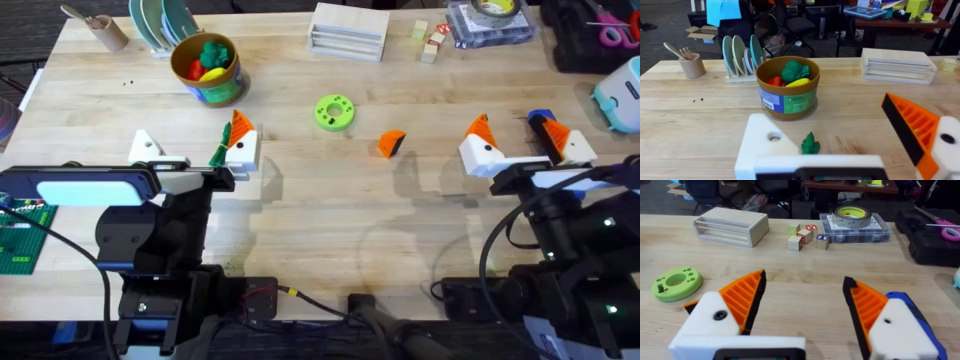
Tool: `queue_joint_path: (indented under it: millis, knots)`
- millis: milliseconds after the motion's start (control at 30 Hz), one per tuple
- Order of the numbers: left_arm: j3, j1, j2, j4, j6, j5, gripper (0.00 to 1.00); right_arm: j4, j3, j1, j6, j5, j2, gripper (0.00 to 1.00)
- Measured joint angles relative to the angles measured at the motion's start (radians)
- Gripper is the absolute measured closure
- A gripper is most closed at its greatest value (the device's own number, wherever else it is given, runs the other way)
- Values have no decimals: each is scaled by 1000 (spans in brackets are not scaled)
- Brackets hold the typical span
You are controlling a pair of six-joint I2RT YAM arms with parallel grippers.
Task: Pick up the gripper from the table and insert it into the empty holder that is missing its gripper. Then pick up a screw, insert it into the mounting hole, and use the screwdriver to tighten it. Finally, clean up the table by picking up the vegetable and placing it into the bucket.
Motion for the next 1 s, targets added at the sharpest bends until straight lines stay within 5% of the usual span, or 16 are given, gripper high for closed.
queue_joint_path:
  millis: [500, 600, 800, 1000]
  knots:
    - [1, 0, 0, 12, 0, 0, 8, 1, 0, 0, 4, 0, 0, 10]
    - [22, 0, 0, -68, 0, -12, 7, -7, 3, 0, 18, 0, 0, 10]
    - [227, 0, 54, -295, 0, -97, 7, -118, 84, 0, 33, -7, 21, 9]
    - [472, 0, 266, -463, 28, -163, 8, -248, 276, 0, 34, -28, 128, 10]
